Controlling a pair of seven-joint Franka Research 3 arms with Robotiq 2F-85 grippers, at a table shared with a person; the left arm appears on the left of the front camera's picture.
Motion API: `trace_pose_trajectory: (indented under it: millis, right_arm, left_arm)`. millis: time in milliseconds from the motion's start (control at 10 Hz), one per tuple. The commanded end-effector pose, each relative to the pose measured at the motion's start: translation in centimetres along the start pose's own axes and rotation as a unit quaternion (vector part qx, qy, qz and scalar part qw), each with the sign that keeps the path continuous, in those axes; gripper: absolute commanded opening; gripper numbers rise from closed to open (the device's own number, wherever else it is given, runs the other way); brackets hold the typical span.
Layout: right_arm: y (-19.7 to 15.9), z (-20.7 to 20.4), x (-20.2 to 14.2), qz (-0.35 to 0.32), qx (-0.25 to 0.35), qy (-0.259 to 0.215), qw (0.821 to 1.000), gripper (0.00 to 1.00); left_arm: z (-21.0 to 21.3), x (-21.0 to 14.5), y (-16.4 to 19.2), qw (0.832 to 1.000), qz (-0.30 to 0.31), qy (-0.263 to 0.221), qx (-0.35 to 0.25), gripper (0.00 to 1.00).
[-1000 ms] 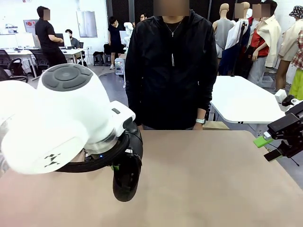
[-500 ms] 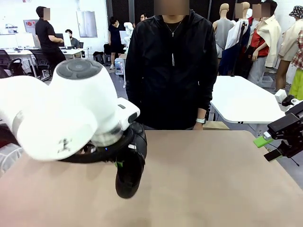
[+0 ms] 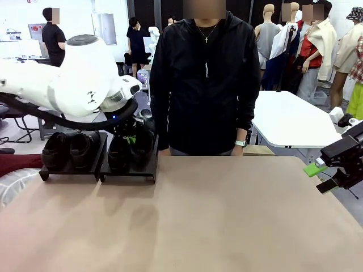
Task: Organize the shoes by placing them on the stand.
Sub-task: Place the Shoe from the middle of the table onto the Shoes Stand.
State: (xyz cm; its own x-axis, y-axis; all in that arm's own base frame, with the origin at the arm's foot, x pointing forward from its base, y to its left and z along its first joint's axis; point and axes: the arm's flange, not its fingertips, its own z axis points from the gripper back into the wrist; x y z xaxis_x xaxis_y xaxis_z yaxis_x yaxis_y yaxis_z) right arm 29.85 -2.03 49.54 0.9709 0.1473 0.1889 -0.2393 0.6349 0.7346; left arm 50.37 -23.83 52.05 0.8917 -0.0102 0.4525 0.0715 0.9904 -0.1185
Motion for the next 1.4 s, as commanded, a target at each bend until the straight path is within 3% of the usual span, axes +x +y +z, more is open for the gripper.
trace_pose_trajectory:
  millis: [0,300,800,1000,1100,1200,1300]
  right_arm:
    - [0.0,0.2,0.0,0.006,0.004,0.002,1.0,1.0]
    - [0.0,0.2,0.0,0.006,0.004,0.002,1.0,1.0]
    - [0.0,0.2,0.0,0.006,0.004,0.002,1.0,1.0]
    - [0.0,0.2,0.0,0.006,0.004,0.002,1.0,1.0]
    - [0.0,0.2,0.0,0.006,0.004,0.002,1.0,1.0]
    - [0.0,0.2,0.0,0.006,0.004,0.002,1.0,1.0]
    - [0.0,0.2,0.0,0.006,0.004,0.002,1.0,1.0]
  left_arm:
    - [-2.6,3.3,-0.9,0.999,-0.006,-0.031,-0.019,0.0]
    - [-7.3,6.1,0.7,1.0,0.01,-0.024,-0.016,0.0]
    - [-8.6,6.2,0.9,1.0,0.003,-0.005,0.02,0.0]
    - [-8.9,5.8,1.6,0.999,0.01,-0.02,0.037,0.0]
    - [-8.8,5.5,1.7,0.998,0.012,-0.028,0.051,0.32]
    - [-8.6,5.3,1.6,0.998,0.012,-0.035,0.053,0.9]
    - [-8.5,5.3,1.6,0.998,0.007,-0.034,0.053,1.0]
